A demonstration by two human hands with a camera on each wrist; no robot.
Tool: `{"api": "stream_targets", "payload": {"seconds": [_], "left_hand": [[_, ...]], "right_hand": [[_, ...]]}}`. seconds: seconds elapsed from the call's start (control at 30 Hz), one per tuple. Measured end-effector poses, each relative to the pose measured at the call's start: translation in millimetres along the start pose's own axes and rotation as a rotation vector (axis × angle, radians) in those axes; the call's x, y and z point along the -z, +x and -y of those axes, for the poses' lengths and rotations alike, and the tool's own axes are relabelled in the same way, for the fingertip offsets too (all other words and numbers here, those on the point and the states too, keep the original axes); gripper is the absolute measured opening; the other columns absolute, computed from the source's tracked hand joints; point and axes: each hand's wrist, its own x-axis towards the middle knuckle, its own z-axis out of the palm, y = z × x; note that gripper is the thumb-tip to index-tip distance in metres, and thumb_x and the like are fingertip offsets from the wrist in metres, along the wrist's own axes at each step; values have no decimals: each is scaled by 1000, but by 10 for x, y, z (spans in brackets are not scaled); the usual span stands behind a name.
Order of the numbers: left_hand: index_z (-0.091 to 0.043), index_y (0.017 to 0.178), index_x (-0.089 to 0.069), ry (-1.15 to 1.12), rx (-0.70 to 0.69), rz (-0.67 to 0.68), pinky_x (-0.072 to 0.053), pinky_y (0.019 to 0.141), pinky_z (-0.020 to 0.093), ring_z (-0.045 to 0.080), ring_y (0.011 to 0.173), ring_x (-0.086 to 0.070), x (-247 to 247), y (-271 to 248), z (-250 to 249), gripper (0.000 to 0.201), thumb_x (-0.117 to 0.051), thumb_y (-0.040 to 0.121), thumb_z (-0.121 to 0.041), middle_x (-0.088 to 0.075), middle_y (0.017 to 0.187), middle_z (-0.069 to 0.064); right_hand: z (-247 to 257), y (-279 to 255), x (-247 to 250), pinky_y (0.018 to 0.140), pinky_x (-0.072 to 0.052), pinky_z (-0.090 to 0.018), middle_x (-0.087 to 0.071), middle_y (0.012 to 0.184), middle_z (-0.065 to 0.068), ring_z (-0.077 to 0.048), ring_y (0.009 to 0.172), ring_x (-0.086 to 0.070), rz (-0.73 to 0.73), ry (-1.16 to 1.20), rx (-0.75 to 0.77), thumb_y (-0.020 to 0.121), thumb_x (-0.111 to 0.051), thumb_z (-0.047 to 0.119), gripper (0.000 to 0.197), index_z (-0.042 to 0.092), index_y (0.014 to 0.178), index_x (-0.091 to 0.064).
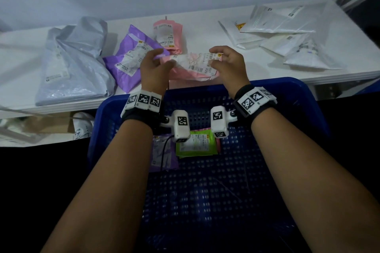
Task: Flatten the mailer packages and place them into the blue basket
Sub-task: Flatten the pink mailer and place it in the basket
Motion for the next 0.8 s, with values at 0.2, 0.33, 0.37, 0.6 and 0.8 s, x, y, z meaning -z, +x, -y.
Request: {"api": "stream_targets", "payload": {"seconds": [0.2,0.33,0.37,0.6,0.8], "left_hand": [[-11,130,-56,-74,-60,91,-57,77,23,18,105,-65,-107,145,-39,50,-67,83,4,-61,124,11],[-19,122,-62,-58,-52,87,-54,80,22,10,100,-65,-195,284,-30,35,-69,88,-14,-64,121,4],[-21,118,-65,-54,-34,75,-55,86,26,13,103,-65,-200,292,11,33,-70,86,-22,-66,120,3],[-16,115,-66,-45,44,81,-55,91,28,12,102,-67,-230,324,348,30,-68,90,-32,-70,109,-4],[-8,99,-69,-302,229,160,-46,88,42,23,87,-61,-89,484,419,40,-77,76,-40,-67,89,6]], "right_hand": [[15,242,15,73,-57,-27,-67,113,-12,-20,102,-68,45,94,20,84,-59,-9,34,13,109,-66],[-51,397,10,79,-58,-30,-65,118,-7,-23,109,-66,30,63,15,82,-67,6,28,18,107,-70],[-106,418,26,77,-58,-29,-65,119,-8,-23,108,-66,25,61,-8,85,-67,5,27,16,110,-70],[-363,479,77,76,-59,-30,-68,113,-6,-16,96,-71,-17,125,-126,90,-69,17,37,16,127,-63],[-322,445,77,70,-61,-36,-66,108,-9,-17,90,-72,-7,140,-161,92,-67,19,39,21,130,-58]]}}
